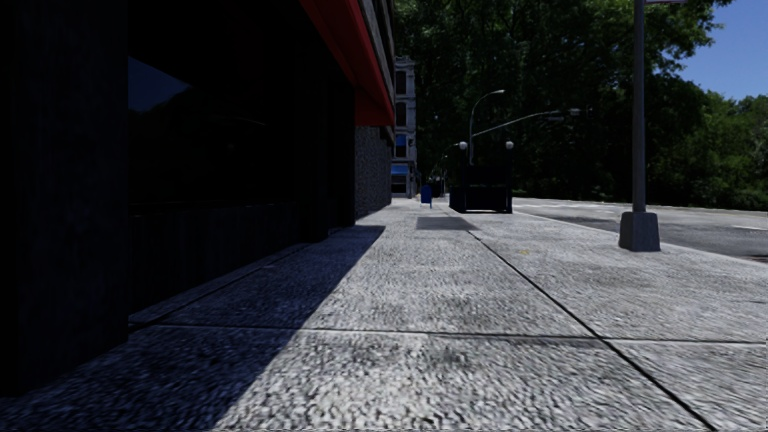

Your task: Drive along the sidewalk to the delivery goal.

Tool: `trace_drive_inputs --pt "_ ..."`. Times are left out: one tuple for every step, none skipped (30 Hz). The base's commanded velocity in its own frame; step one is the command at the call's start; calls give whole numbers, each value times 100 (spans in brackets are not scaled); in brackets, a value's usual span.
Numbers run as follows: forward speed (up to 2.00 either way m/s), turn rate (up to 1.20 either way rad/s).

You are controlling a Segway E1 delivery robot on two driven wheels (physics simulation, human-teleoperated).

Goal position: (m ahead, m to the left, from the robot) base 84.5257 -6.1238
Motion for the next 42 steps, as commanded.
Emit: trace_drive_inputs --pt "200 -24" --pt "200 -24" --pt "200 -24" --pt "200 -24" --pt "200 -24" --pt "200 -24" --pt "200 -24" --pt "200 -24" --pt "200 -24" --pt "200 -24" --pt "200 -24" --pt "200 -24" --pt "200 -24" --pt "200 -24" --pt "200 -24" --pt "200 -24" --pt "200 0" --pt "200 0" --pt "200 0" --pt "200 0" --pt "200 0" --pt "200 0" --pt "200 0" --pt "200 0" --pt "200 0" --pt "200 0" --pt "200 0" --pt "200 0" --pt "200 0" --pt "200 0" --pt "200 0" --pt "200 0" --pt "200 0" --pt "200 0" --pt "200 0" --pt "200 0" --pt "200 0" --pt "200 0" --pt "200 0" --pt "200 0" --pt "200 0" --pt "200 0"
